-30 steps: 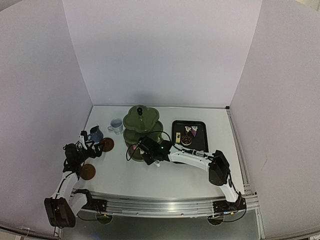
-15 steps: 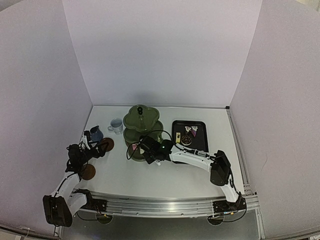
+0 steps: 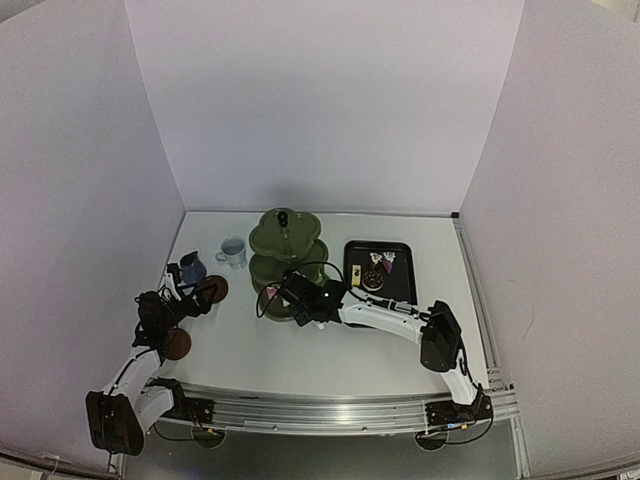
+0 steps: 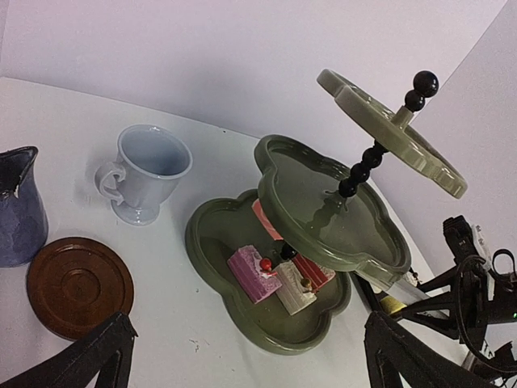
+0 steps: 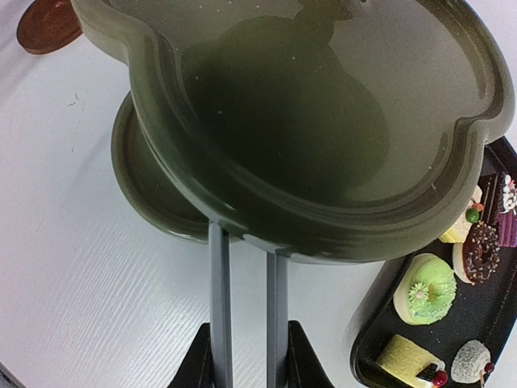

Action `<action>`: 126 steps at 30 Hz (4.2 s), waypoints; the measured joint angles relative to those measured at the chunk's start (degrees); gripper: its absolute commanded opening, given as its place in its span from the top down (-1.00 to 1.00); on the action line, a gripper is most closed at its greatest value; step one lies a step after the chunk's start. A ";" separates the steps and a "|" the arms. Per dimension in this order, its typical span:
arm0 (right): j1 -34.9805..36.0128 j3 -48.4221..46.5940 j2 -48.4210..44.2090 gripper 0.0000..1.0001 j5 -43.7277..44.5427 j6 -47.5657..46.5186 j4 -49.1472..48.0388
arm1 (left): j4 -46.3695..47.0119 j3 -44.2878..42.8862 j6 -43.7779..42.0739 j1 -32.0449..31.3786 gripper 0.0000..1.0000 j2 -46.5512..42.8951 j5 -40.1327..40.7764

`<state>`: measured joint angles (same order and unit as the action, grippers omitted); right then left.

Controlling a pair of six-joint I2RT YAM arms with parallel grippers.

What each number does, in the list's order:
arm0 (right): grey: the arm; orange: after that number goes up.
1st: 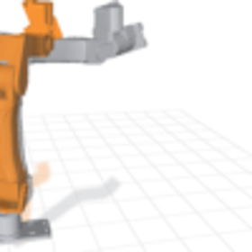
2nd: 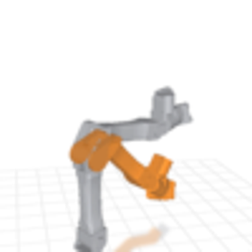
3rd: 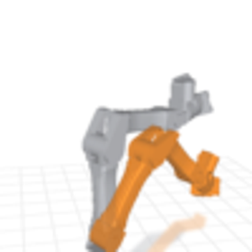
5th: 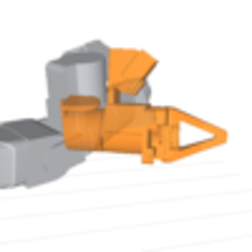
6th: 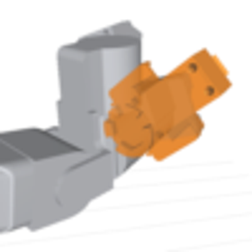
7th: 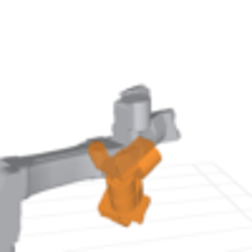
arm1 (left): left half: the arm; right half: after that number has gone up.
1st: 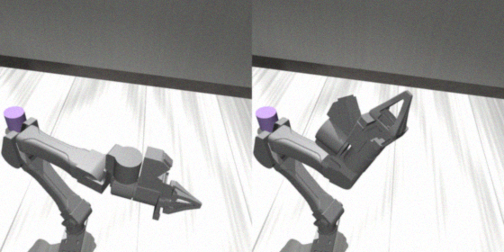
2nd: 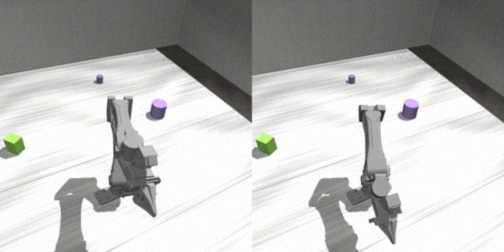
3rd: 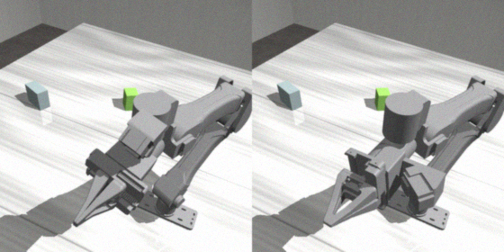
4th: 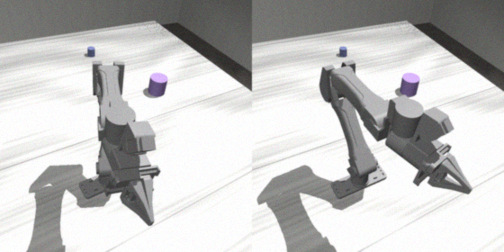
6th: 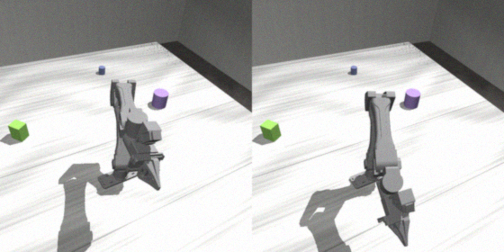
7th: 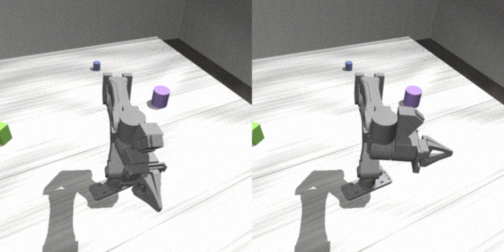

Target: Serve the afternoon tea

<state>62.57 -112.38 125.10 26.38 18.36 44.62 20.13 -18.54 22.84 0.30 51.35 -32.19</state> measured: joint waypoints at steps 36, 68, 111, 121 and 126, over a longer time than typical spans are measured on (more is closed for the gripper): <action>0.09 -3.13 7.35 1.00 2.60 1.32 0.22 | 0.44 0.25 -0.33 0.00 -0.99 0.04 1.01; 0.00 -6.16 7.98 0.31 2.52 2.30 3.07 | 0.38 0.25 -0.38 0.00 -0.99 0.04 1.36; 2.26 -6.66 7.75 0.31 5.70 1.67 3.48 | 0.34 0.25 -0.78 0.00 -0.99 0.04 1.31; 2.66 -6.45 7.37 0.31 6.45 1.65 3.46 | 0.34 0.25 -0.93 0.00 -0.99 0.04 1.32; 3.22 -5.91 6.53 0.31 6.63 1.53 3.48 | 0.32 0.25 -0.95 0.00 -0.99 0.04 1.31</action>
<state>65.78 -118.29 131.63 33.01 19.89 48.09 20.45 -18.28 21.89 0.30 51.40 -30.87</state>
